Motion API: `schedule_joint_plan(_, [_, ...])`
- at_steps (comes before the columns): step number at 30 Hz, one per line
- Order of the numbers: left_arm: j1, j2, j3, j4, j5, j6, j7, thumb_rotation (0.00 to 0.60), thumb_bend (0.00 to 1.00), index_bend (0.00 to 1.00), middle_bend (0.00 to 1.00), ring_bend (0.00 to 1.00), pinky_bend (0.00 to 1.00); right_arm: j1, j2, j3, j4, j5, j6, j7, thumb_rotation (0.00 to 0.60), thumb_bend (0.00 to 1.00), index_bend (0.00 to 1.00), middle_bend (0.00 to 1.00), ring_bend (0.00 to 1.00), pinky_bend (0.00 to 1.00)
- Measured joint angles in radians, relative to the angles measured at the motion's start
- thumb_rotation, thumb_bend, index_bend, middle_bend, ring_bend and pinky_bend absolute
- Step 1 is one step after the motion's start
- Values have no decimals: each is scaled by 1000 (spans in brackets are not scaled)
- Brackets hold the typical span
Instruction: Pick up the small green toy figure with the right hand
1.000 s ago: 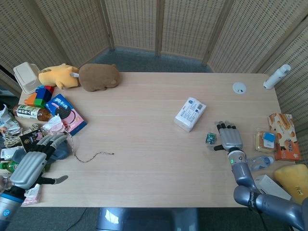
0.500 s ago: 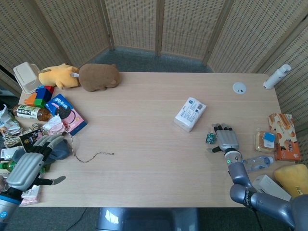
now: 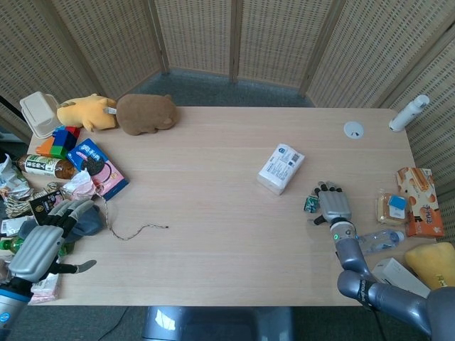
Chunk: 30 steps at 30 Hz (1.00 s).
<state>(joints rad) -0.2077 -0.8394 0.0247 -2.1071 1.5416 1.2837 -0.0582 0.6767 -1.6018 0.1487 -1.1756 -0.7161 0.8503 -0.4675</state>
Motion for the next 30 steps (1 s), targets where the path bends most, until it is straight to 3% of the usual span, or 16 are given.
schedule_joint_plan(10, [-1, -4, 0, 3, 0, -3, -2, 600, 5, 0, 0, 0, 0, 0, 6, 10, -16, 11, 11, -13, 549, 38, 360, 0, 0, 0])
schedule_joint_plan(30, [2, -9, 1, 16, 4, 1, -16, 600, 5, 0, 0, 0, 0, 11, -2, 25, -40, 60, 26, -45, 582, 41, 373, 15, 0, 0])
